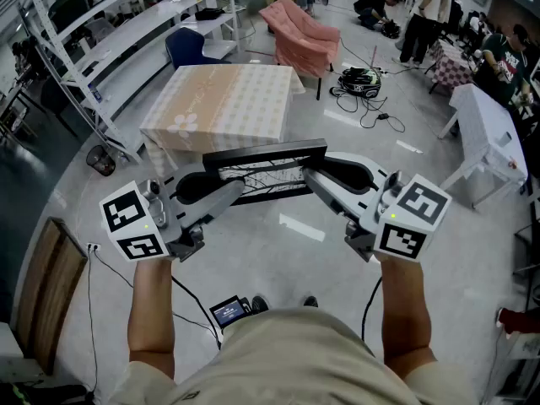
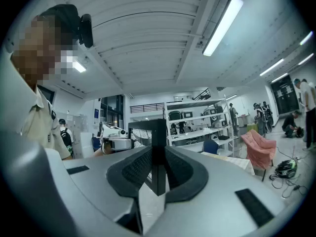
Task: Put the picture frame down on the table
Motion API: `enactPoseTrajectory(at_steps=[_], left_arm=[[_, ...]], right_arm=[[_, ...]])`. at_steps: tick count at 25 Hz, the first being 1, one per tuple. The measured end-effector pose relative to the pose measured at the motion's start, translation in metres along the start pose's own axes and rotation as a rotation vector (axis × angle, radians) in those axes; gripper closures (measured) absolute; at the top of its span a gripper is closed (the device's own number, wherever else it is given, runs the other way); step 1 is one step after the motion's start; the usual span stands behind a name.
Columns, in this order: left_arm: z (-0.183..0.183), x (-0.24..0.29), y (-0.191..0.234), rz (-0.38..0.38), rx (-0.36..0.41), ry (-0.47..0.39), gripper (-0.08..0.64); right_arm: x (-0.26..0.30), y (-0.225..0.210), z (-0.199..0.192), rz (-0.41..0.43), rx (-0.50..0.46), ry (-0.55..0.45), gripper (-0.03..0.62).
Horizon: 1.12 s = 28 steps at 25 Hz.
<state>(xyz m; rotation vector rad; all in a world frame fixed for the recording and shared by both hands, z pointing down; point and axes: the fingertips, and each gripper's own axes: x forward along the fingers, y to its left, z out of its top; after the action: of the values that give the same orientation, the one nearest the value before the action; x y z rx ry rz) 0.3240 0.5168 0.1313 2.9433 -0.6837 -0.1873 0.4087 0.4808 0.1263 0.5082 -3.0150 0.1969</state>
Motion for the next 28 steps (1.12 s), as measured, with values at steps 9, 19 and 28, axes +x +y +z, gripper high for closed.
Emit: enactPoseTrajectory(at_steps=[9, 19, 28], left_arm=[[-0.004, 0.001, 0.004, -0.007, -0.01, -0.001, 0.518], [-0.014, -0.022, 0.046, -0.041, -0.032, -0.002, 0.518], [-0.019, -0.011, 0.117, -0.02, -0.072, 0.002, 0.518]], right_arm=[[0.001, -0.002, -0.003, -0.002, 0.006, 0.003, 0.52], [0.041, -0.01, -0.016, -0.022, 0.034, 0.007, 0.52], [0.083, -0.07, -0.018, -0.003, 0.055, 0.026, 0.52]])
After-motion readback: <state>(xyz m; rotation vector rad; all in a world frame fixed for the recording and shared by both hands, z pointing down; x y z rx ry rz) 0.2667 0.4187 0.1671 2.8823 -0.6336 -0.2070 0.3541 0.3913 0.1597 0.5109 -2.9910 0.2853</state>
